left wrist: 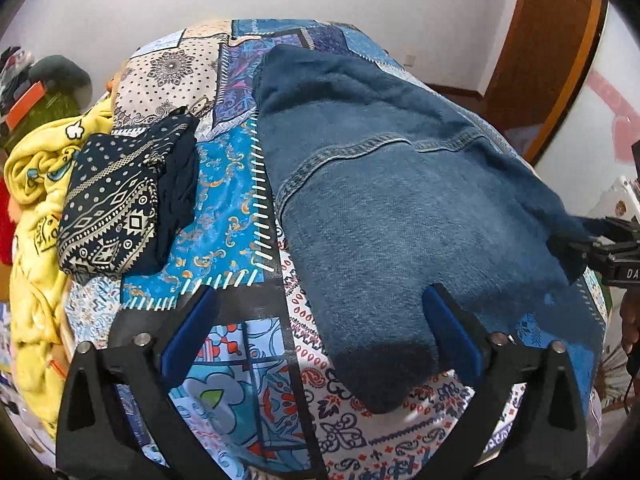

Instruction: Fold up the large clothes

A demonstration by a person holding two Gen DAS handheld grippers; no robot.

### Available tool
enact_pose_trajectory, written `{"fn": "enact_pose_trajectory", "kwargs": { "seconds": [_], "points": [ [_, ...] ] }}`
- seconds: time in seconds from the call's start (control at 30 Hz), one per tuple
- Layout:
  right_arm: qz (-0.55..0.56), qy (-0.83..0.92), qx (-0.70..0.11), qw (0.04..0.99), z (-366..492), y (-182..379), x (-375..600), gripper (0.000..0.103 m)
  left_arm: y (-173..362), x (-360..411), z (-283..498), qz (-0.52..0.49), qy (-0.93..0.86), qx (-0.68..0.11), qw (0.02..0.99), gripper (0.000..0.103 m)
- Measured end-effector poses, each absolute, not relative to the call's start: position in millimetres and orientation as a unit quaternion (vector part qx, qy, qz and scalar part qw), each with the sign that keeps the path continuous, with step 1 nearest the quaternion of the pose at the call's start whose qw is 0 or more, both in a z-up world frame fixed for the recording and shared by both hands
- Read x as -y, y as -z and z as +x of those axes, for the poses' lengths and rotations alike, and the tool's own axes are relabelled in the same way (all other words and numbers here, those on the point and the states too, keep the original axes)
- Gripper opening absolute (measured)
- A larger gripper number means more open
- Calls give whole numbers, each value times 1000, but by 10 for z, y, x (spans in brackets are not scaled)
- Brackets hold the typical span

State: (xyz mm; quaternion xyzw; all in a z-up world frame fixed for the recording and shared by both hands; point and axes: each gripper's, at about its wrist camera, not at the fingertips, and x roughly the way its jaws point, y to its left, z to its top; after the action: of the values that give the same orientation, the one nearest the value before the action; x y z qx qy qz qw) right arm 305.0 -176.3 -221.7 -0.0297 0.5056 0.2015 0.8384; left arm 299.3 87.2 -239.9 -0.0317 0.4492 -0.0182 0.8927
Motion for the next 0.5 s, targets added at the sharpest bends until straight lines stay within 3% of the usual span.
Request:
{"fn": "enact_pose_trajectory", "kwargs": {
  "seconds": [0.17,0.5],
  "points": [
    [-40,-201,-513,833,3087,2230,1780,91,2345,-842,3077,-22,36,-457,888,103],
    [-71,-227,-456,858,3346,1681,1598,93,1958,-1089,3487,53,-7,-408,912,103]
  ]
}}
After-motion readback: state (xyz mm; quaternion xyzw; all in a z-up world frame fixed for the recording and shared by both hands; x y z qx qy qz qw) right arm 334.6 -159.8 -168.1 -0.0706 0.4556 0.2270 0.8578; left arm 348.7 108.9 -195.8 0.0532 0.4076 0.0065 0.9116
